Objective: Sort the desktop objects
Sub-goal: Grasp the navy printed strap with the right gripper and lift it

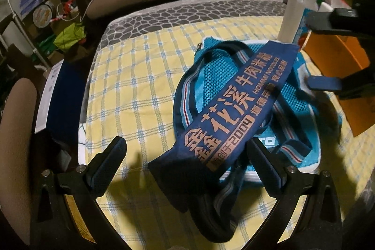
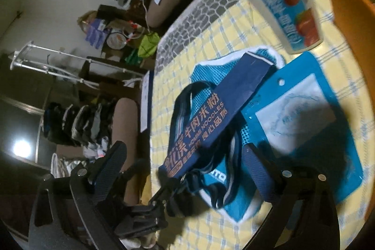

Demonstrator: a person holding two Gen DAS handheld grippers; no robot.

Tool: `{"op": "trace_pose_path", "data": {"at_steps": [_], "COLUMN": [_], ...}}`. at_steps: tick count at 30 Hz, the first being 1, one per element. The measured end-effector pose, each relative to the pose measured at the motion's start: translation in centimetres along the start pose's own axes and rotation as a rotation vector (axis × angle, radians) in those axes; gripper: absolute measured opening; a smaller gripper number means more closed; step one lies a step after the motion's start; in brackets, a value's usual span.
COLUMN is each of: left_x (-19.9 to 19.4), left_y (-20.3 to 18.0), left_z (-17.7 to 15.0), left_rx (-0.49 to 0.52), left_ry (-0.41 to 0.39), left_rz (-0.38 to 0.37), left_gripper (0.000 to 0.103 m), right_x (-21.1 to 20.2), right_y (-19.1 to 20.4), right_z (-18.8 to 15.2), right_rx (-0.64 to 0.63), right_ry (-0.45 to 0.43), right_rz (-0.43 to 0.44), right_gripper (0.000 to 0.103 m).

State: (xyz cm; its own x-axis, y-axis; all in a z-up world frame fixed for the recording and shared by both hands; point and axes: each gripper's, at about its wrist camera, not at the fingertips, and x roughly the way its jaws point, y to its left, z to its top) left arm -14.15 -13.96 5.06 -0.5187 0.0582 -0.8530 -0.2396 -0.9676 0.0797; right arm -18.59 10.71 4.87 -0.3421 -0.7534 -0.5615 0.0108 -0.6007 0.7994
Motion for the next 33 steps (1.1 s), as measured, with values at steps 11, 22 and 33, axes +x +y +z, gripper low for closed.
{"op": "trace_pose_path", "data": {"at_steps": [11,22,33], "left_x": [0.5,1.3,0.7], "left_y": [0.3,-1.3,-1.2], "left_z": [0.6,0.0,0.2], "left_rx": [-0.005,0.041,0.000], "left_ry": [0.001,0.030,0.022], "left_rz": [-0.064,-0.102,-0.172], "left_gripper": [0.103,0.099,0.040], "right_x": [4.4,4.4,4.4], "right_y": [-1.0,-2.1,-1.2], "right_z": [1.6,1.4,0.7], "right_rx": [0.025,0.065,0.024], "right_ry": [0.037,0.021,0.018], "right_rz": [-0.051,-0.083,-0.036], "right_gripper": [0.089,0.055,0.021]}}
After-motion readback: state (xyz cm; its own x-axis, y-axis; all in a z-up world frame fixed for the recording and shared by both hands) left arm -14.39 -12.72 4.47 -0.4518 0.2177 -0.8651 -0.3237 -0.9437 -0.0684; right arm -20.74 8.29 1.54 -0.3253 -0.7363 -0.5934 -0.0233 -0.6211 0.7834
